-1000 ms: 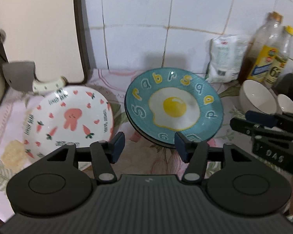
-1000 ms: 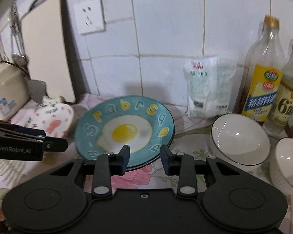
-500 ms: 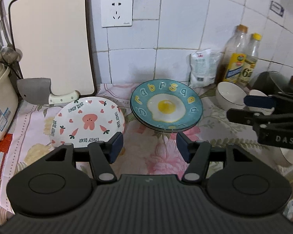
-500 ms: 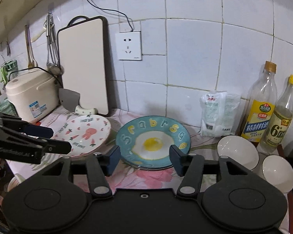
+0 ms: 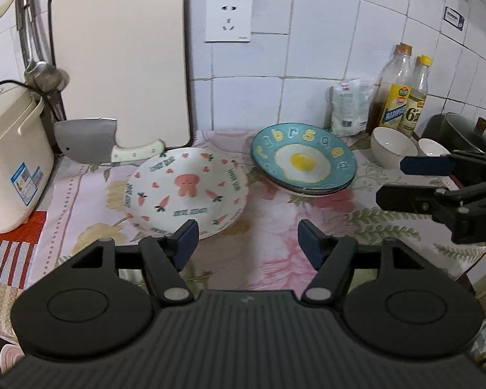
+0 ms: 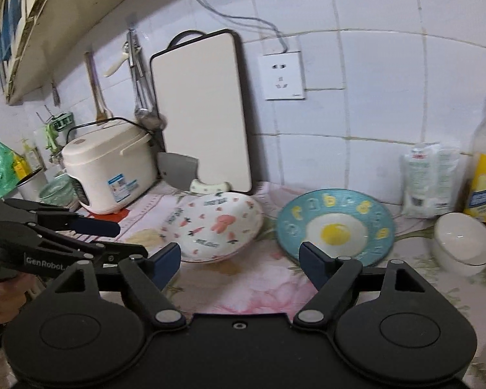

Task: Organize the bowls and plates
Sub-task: 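Move both grippers to the bunny-print plate rim and close on it, then lift the bunny-print plate with both grippers and lower it onto the blue egg plate, then open both grippers and withdraw them from the plate stack toward the white bowls, then move the left gripper to a white bowl's rim and close on it, then carry the white bowl with the left gripper beside the plate stack and release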

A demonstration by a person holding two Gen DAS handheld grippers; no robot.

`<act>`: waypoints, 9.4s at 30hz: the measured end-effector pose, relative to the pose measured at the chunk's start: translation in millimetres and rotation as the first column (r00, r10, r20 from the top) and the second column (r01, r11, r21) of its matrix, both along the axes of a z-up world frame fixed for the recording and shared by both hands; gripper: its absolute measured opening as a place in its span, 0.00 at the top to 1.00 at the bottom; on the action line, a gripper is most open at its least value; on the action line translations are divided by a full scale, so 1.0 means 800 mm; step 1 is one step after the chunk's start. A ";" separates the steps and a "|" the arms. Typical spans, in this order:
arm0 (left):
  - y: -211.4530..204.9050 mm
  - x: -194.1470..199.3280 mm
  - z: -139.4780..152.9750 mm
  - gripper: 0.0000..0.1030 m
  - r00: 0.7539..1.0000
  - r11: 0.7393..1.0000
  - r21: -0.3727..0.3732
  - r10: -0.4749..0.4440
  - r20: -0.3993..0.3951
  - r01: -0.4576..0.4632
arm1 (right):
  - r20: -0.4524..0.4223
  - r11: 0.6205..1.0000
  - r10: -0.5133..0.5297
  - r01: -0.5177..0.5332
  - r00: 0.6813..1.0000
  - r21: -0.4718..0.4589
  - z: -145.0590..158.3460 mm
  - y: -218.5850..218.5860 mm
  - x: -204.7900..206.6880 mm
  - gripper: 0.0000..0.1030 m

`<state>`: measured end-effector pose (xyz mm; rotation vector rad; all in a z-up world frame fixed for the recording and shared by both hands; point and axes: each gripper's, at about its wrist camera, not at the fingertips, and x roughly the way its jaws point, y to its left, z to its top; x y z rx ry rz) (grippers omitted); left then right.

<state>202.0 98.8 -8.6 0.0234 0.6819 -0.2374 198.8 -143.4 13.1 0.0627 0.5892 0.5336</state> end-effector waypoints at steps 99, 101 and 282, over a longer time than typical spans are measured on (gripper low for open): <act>-0.082 0.185 -0.048 0.77 0.993 0.989 -0.147 -0.030 -0.118 0.013 | -0.159 0.952 -0.288 0.301 0.944 0.061 -0.080 -0.098 0.131 0.74; -0.085 0.199 -0.057 0.76 0.992 0.989 -0.147 -0.029 -0.124 0.010 | -0.178 0.950 -0.293 0.307 0.939 0.057 -0.089 -0.101 0.146 0.74; -0.334 0.022 -0.059 0.82 0.945 0.923 -0.300 -0.293 -0.146 0.240 | 0.120 0.983 -0.067 0.086 0.991 -0.164 -0.089 -0.251 -0.092 0.00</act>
